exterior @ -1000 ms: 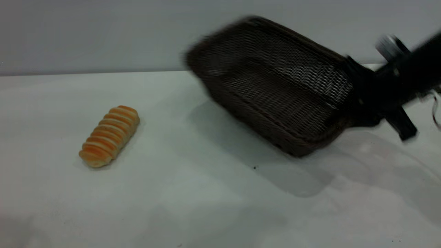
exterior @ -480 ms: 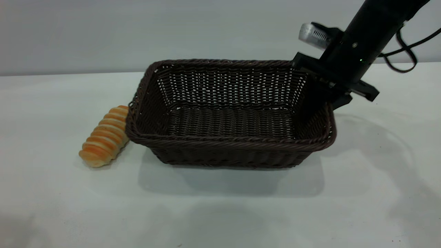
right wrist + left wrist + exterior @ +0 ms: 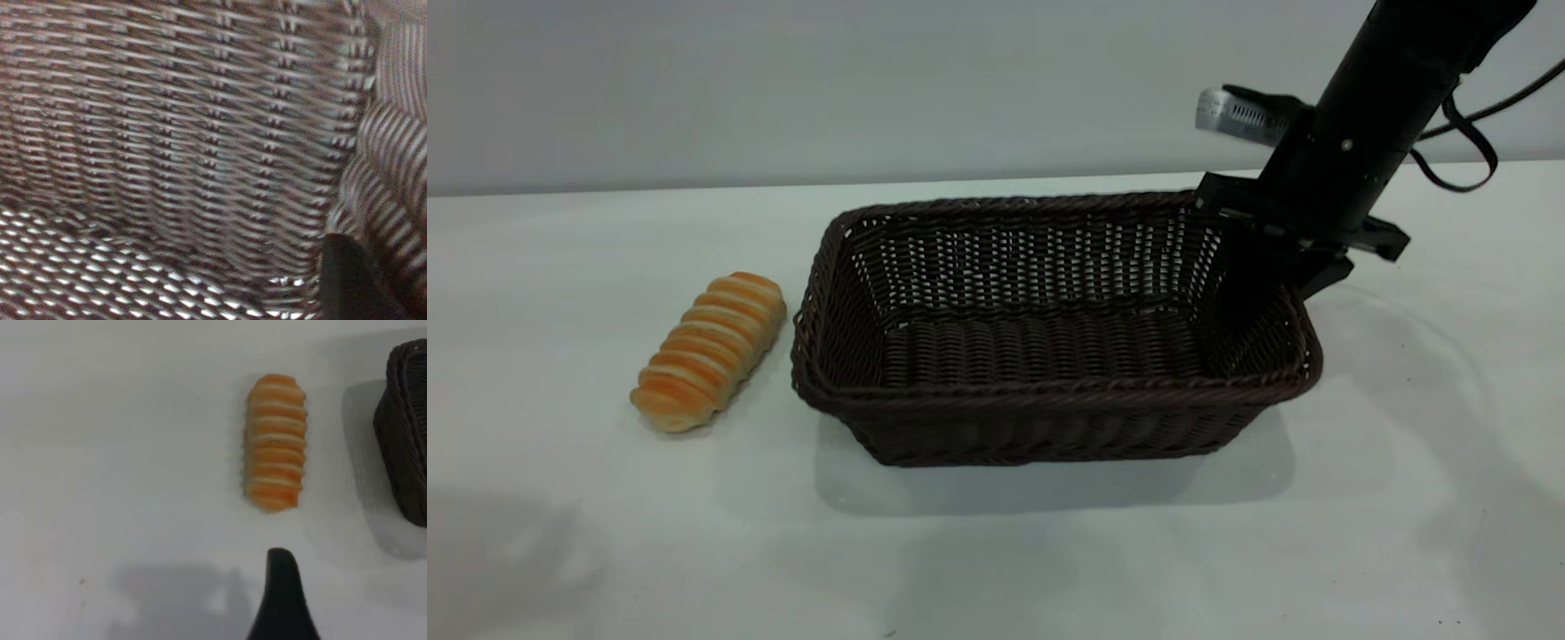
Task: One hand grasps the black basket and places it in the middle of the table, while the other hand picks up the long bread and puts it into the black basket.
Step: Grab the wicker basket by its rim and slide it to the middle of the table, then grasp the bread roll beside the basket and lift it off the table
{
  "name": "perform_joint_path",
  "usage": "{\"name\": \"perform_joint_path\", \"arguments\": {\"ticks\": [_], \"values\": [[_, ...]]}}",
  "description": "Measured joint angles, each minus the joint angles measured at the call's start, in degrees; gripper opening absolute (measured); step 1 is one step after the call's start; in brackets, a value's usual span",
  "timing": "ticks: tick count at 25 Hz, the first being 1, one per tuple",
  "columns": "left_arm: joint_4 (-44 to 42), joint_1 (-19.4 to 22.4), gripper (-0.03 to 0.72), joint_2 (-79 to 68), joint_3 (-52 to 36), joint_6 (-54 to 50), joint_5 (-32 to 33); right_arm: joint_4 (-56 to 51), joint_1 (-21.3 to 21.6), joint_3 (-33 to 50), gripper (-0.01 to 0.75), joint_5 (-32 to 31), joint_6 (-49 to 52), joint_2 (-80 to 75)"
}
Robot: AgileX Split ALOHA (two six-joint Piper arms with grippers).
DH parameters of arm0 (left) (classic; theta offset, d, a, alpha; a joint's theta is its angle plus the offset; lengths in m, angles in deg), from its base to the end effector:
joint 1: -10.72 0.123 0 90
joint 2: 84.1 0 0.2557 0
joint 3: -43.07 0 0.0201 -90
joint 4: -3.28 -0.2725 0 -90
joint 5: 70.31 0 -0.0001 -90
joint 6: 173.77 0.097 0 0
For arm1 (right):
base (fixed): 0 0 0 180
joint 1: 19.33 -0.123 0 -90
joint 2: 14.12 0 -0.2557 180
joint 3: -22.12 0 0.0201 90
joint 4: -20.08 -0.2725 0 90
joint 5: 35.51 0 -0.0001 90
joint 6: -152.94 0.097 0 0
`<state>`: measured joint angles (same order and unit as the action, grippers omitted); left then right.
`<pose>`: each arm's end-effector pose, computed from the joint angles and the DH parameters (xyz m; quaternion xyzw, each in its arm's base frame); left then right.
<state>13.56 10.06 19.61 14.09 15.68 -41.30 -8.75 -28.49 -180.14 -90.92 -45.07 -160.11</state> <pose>0.2770 -0.0116 0.2520 0.0258 0.9191 -0.0406 0.3912 0.4446 0.1107 0.0427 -0.0916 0.9742 0.2048 0.0231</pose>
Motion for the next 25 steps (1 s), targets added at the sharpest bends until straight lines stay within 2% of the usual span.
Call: {"name": "perform_joint_path", "arguments": {"ticks": [2, 5, 8, 12, 16, 19, 25], "values": [[2.6, 0.0, 0.576, -4.8, 0.0, 1.8, -3.2, 0.1, 0.0, -2.0, 0.336, -1.1, -0.6, 0.0], [8.1, 0.0, 0.576, -13.7, 0.2, 4.7, -7.1, 2.1, 0.0, -6.6, 0.476, -6.4, -0.6, 0.1], [14.2, 0.0, 0.576, -22.5, 1.9, 9.5, -8.1, 4.7, 0.3, -11.1, 0.537, -11.9, 1.0, 2.0], [19.8, 0.0, 0.576, -33.5, 7.0, 17.4, -8.3, 7.3, 0.6, -13.6, 0.537, -13.5, 1.3, 9.9], [21.0, 0.0, 0.576, -42.6, 13.2, 21.9, -7.4, 7.4, 0.6, -13.3, 0.510, -14.3, 0.6, 20.2], [21.1, -0.1, 0.576, -48.9, 17.5, 24.4, -5.2, 7.4, 0.6, -10.8, 0.485, -14.8, 0.3, 28.7], [21.2, -0.7, 0.576, -56.7, 24.4, 28.0, -6.0, 5.3, 0.6, -0.5, 0.464, -15.4, -1.2, 47.0]]}}
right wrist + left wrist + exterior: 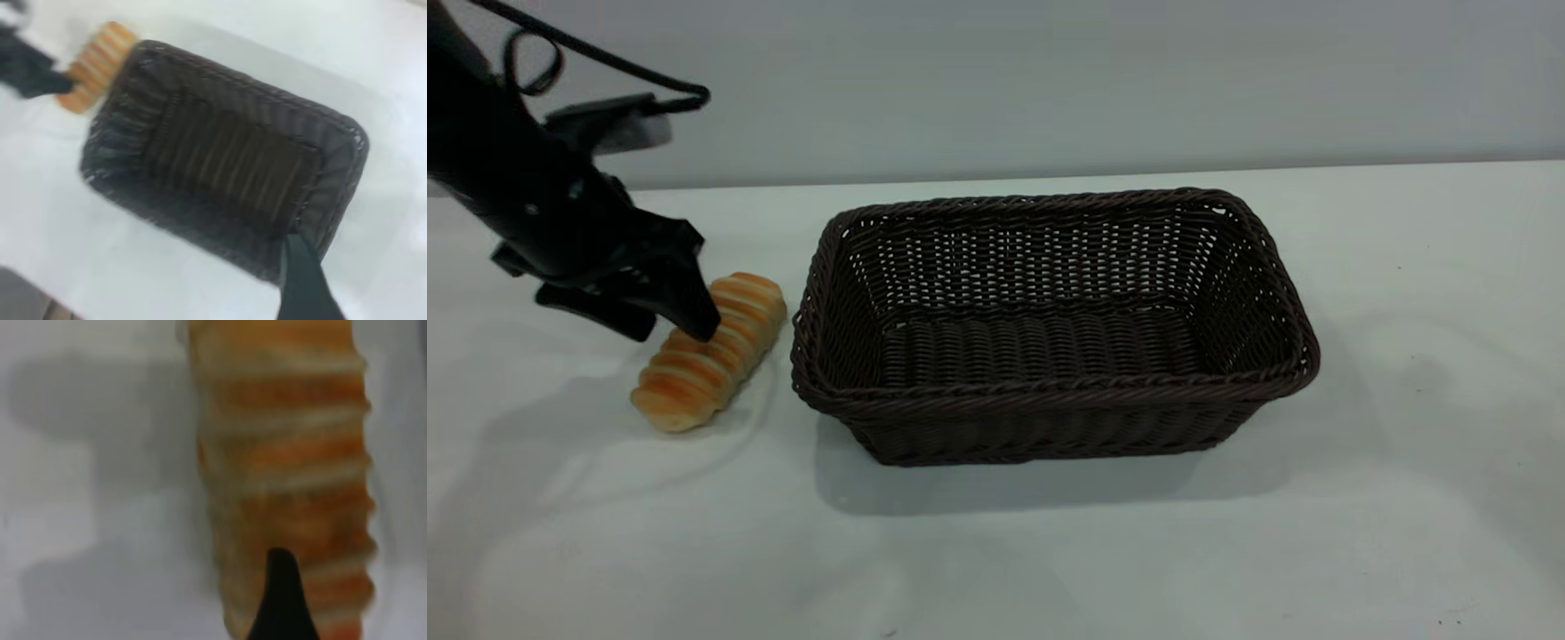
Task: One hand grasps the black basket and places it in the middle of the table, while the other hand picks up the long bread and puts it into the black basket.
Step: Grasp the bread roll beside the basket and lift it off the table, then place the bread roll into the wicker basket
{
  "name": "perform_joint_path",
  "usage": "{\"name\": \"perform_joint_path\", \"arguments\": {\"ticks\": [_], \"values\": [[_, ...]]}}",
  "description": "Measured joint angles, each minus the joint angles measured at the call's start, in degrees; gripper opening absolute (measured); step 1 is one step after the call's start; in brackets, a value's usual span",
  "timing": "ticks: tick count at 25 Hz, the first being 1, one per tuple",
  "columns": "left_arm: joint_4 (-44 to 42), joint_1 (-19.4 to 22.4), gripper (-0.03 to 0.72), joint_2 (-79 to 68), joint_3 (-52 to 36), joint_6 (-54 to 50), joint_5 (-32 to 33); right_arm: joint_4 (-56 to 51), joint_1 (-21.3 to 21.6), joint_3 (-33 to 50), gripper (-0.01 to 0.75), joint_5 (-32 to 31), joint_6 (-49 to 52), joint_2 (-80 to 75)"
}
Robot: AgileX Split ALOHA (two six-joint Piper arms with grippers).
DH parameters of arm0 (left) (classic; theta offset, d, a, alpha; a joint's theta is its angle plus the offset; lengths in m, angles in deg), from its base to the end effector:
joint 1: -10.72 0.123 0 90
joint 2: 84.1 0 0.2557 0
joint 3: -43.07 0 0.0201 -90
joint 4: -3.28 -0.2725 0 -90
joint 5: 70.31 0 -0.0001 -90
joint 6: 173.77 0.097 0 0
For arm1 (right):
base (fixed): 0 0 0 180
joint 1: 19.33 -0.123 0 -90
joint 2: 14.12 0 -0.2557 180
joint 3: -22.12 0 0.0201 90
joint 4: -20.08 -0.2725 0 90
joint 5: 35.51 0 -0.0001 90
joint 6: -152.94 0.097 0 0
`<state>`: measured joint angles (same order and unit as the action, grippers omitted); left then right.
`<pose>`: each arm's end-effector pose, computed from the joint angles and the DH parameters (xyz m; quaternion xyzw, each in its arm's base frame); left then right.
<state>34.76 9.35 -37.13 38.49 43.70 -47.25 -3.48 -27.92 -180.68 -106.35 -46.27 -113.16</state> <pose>0.4086 -0.0297 0.0344 0.1002 0.9707 -0.0894 0.1991 0.3415 0.0886 0.3858 -0.2162 0.9136 0.1774 0.2951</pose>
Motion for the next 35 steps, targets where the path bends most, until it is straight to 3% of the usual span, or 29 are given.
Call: {"name": "perform_joint_path", "arguments": {"ticks": [10, 12, 15, 17, 24, 28, 35], "values": [[0.7, -2.5, 0.545, -8.1, 3.6, 0.7, -7.1, 1.7, 0.0, 29.0, 0.461, -0.2, -1.2, 26.0], [0.5, -2.6, 0.472, -8.1, 3.6, 0.7, -7.6, 3.2, 0.0, 35.2, 0.461, -0.2, -1.2, 32.3], [0.2, -2.6, 0.234, -7.6, 3.6, 0.7, -7.8, 5.8, 0.0, 45.9, 0.460, -0.2, -0.4, 41.7], [0.3, -2.7, 0.117, -6.2, 3.5, 0.7, -7.0, 7.8, 0.0, 52.3, 0.460, -0.2, 0.7, 48.0], [1.5, -3.8, 0.101, 9.4, 3.2, 0.5, -3.1, 13.8, 0.0, 68.2, 0.460, -0.2, 7.1, 71.5], [4.6, -9.1, 0.101, 15.5, 3.2, 0.5, -1.7, 16.4, 0.0, 70.3, 0.460, 2.4, 9.7, 81.4], [7.1, -24.4, 0.101, 10.9, 3.2, 1.2, -4.6, 20.3, 0.0, 71.9, 0.460, 5.4, 14.6, 86.7]]}}
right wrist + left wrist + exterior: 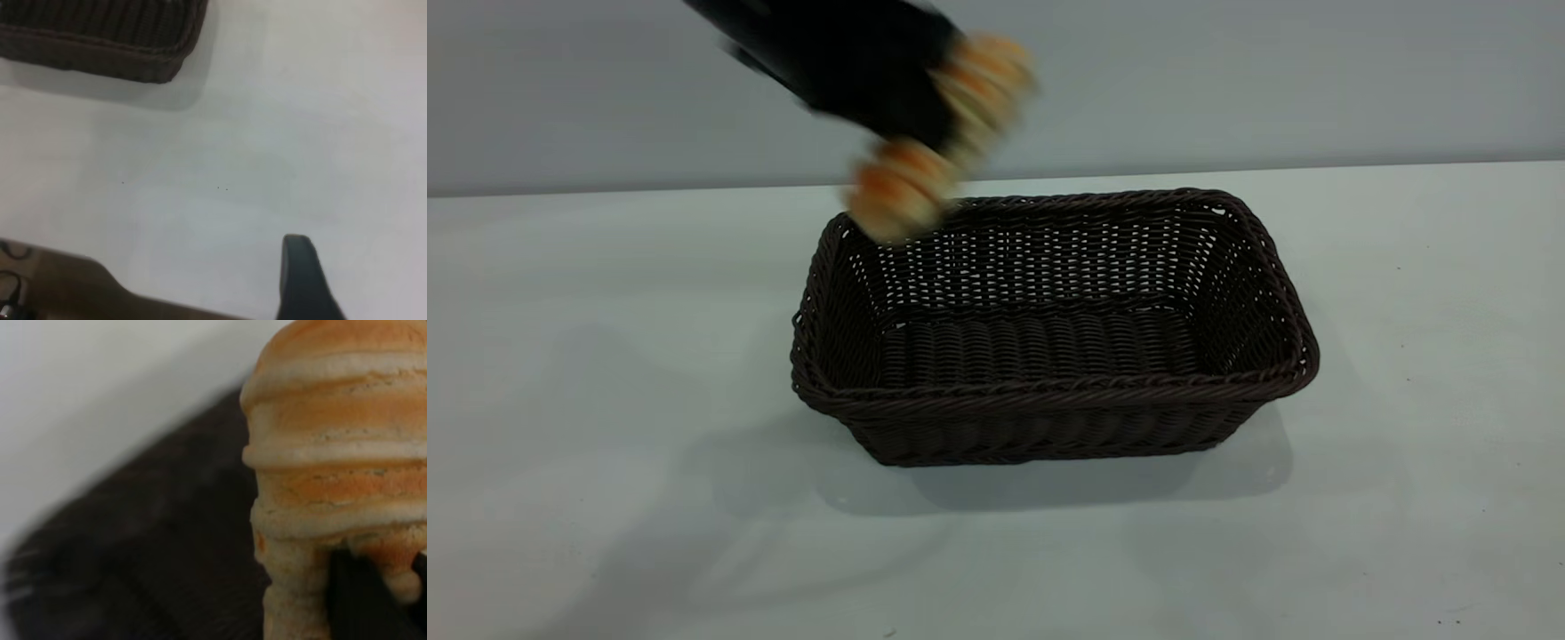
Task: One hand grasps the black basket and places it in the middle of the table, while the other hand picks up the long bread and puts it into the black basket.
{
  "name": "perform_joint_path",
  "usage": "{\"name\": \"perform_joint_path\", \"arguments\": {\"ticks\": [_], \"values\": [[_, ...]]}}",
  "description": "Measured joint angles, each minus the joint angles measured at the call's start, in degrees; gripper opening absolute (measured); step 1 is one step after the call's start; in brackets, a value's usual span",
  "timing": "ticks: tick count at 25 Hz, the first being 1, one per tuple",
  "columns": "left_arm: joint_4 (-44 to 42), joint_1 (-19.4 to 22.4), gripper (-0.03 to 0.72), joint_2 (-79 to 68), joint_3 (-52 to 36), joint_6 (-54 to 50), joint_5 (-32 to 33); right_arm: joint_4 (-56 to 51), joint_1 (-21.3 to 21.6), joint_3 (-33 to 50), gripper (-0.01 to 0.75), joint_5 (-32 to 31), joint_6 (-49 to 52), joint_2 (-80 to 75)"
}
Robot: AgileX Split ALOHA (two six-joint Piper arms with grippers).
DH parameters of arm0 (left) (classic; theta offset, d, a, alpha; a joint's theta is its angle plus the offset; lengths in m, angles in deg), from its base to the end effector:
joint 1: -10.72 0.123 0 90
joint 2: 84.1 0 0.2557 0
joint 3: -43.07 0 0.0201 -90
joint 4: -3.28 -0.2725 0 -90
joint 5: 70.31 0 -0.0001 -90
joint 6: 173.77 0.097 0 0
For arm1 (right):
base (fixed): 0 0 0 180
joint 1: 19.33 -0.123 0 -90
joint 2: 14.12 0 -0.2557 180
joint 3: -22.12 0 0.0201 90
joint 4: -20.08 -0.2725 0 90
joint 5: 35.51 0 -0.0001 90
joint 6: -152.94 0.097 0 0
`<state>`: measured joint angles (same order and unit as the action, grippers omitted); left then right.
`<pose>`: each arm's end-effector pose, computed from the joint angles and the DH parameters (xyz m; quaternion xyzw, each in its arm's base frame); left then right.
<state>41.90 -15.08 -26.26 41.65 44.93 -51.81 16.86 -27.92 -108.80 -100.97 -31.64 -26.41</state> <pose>0.3855 -0.2078 0.1345 0.2543 0.8949 -0.1654 0.3273 0.0558 0.0135 0.2675 -0.1035 0.8879 0.0437 0.4461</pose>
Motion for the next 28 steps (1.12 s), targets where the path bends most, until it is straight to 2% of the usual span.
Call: {"name": "perform_joint_path", "arguments": {"ticks": [3, 7, 10, 15, 18, 21, 25, 28], "values": [[0.2, -4.8, 0.101, -5.2, 0.0, 4.6, -4.7, 0.1, 0.0, 0.1, 0.460, 0.0, 0.1, 0.2], [0.2, -6.5, 0.131, -10.3, 0.0, 14.5, -9.8, 0.2, 0.0, 0.2, 0.460, 0.1, 0.1, 0.3], [0.3, -6.5, 0.262, -11.4, 0.0, 18.3, -10.9, 0.2, 0.0, 0.2, 0.460, 0.1, 0.1, 0.3], [0.6, -6.5, 0.596, -10.9, 0.0, 19.2, -13.8, 0.2, 0.0, 0.2, 0.460, 0.1, 0.1, 0.3], [0.6, -6.4, 0.700, -7.9, -0.1, 19.6, -12.7, 0.2, 0.0, 0.2, 0.460, 0.1, 0.1, 0.3], [0.6, -6.2, 0.710, -0.6, -0.2, 19.3, -7.4, 0.2, 0.0, 0.2, 0.460, 0.1, 0.1, 0.3], [0.0, -6.2, 0.665, 12.1, -0.2, 17.1, 3.5, 0.2, 0.0, 0.2, 0.460, 0.1, -0.3, 0.3], [-4.6, -6.2, 0.627, 21.0, -0.2, 11.5, 13.4, 0.2, 0.0, 0.2, 0.460, 0.1, -0.5, 0.3]]}}
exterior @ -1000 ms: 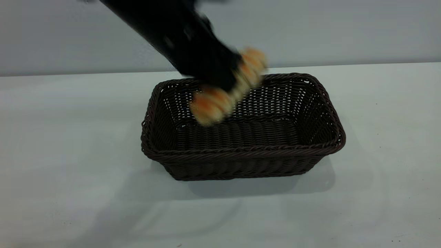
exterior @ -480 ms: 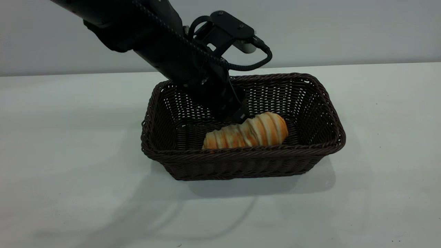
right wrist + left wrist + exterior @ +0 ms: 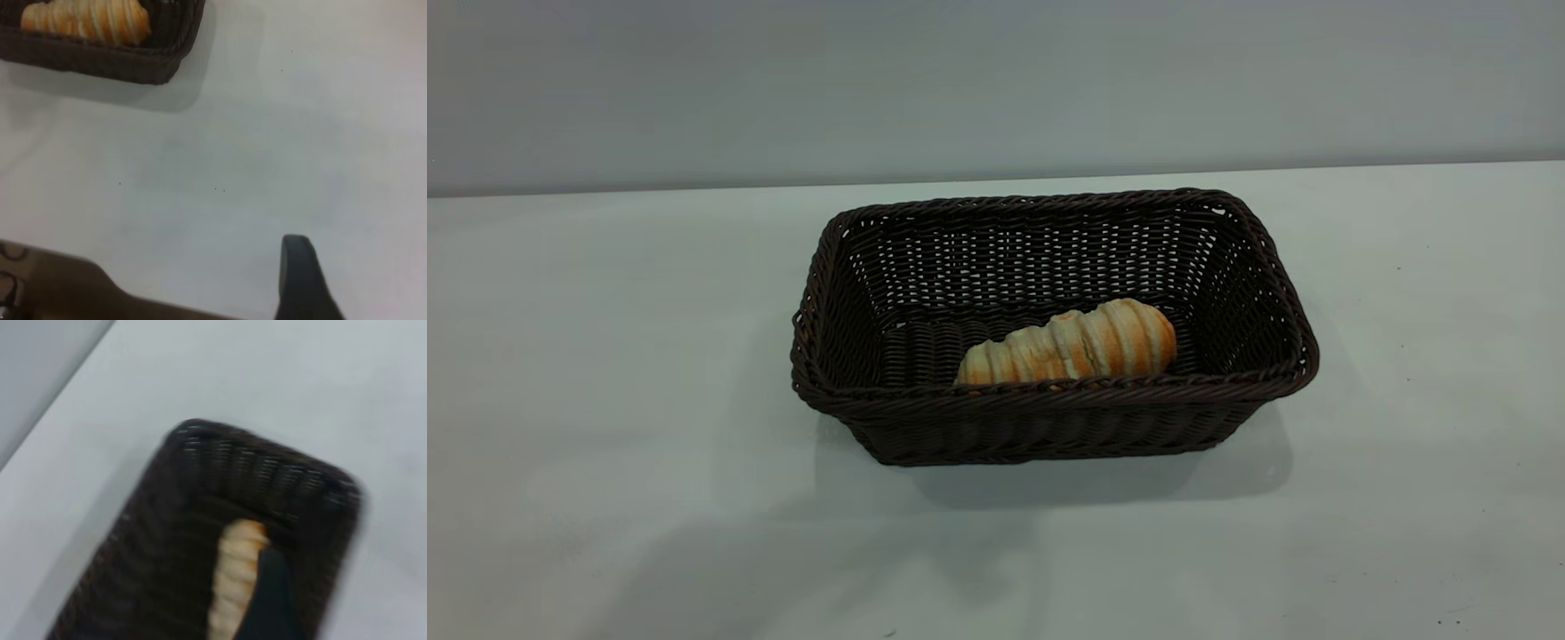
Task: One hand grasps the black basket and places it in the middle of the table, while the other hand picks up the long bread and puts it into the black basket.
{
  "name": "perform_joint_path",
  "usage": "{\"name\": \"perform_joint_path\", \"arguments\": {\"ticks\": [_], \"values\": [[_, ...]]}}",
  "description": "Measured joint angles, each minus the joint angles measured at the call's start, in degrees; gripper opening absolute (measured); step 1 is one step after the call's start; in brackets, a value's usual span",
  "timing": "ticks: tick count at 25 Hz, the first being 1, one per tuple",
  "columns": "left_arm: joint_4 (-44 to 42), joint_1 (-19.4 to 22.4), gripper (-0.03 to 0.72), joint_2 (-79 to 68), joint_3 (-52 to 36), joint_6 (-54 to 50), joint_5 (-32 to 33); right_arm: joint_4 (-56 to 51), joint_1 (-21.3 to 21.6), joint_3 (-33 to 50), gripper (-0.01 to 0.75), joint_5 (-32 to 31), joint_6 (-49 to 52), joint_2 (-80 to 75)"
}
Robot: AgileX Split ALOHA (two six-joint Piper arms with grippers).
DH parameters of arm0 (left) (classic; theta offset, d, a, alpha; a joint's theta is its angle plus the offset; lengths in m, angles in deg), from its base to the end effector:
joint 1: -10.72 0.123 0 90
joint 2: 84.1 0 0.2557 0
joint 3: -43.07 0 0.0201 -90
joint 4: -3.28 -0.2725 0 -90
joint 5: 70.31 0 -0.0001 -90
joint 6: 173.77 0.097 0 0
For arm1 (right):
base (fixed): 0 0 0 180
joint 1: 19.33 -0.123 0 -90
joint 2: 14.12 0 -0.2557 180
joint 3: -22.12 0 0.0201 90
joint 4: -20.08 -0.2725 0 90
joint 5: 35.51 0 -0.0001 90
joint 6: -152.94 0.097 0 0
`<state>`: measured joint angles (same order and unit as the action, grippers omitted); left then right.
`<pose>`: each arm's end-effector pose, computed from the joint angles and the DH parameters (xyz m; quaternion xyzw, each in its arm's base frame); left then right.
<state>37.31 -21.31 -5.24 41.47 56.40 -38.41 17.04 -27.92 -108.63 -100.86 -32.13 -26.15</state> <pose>0.3158 -0.2315 0.2737 0.4522 0.7763 -0.1774 0.4017 0.0556 0.0131 0.2670 -0.1072 0.8867 0.0403 0.4479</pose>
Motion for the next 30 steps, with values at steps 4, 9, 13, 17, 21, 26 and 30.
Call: {"name": "perform_joint_path", "arguments": {"ticks": [4, 9, 13, 17, 21, 26, 30], "values": [[-12.8, 0.0, 0.602, 10.4, 0.0, -14.5, 15.1, 0.0, 0.0, 0.0, 0.460, 0.0, 0.0, 0.0], [-28.0, 0.0, 0.594, 19.4, -0.4, -31.8, 33.5, 0.1, 0.0, 0.0, 0.460, 0.0, 0.0, 0.0], [-34.0, 0.0, 0.593, 24.3, -5.7, -38.1, 34.9, 0.1, 0.0, 0.0, 0.460, 0.0, -0.1, 0.0], [-34.0, 0.0, 0.593, 31.1, -17.6, -40.3, 34.9, 0.1, 0.0, 0.0, 0.460, 0.0, -0.1, 0.0], [-34.0, 0.0, 0.593, 40.2, -32.1, -40.9, 34.9, 0.1, 0.0, 0.0, 0.460, 0.0, -0.1, 0.0], [-33.3, 0.0, 0.593, 53.9, -44.6, -42.3, 34.6, 0.1, 0.0, 0.0, 0.460, 0.0, -0.1, 0.0], [-32.5, 0.0, 0.593, 65.1, -45.5, -44.5, 30.7, 0.1, 0.0, 0.0, 0.460, 0.0, -0.1, 0.0]]}}
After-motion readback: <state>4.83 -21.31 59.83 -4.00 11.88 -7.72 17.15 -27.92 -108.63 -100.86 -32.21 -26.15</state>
